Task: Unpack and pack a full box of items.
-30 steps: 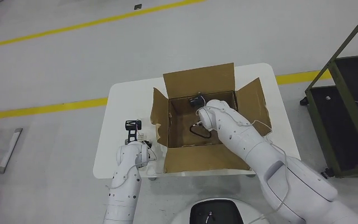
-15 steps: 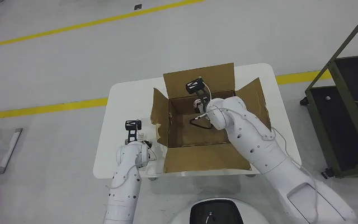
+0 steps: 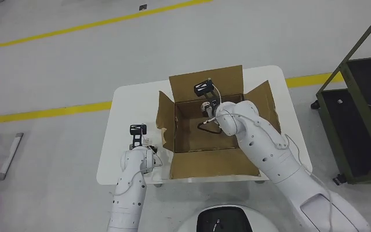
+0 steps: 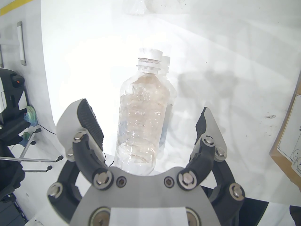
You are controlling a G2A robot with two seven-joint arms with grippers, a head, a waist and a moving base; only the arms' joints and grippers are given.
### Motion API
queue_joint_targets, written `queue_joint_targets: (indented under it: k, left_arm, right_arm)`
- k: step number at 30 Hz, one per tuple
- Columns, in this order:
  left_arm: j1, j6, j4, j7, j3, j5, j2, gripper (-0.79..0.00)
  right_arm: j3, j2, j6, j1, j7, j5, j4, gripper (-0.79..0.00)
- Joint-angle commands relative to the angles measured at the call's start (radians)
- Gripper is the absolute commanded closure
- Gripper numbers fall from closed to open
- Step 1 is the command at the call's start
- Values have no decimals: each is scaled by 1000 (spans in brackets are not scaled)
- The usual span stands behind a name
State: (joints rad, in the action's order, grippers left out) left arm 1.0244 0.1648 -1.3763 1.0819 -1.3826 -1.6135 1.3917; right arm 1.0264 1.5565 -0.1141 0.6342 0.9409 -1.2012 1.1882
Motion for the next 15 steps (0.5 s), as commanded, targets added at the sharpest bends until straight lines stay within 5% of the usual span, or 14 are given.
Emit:
queue_joint_targets:
  k: [1,8,15]
  left_arm:
    - [0,0,0,0,0,0,0,-785]
    - [0,0,0,0,0,0,0,-785]
    - [0,0,0,0,0,0,0,-785]
  right_arm:
    - [0,0,0,0,0,0,0,0]
    - [20,-5,9,19,-28,0,46,0]
    - [139,-36,31,114,24,-15,345,0]
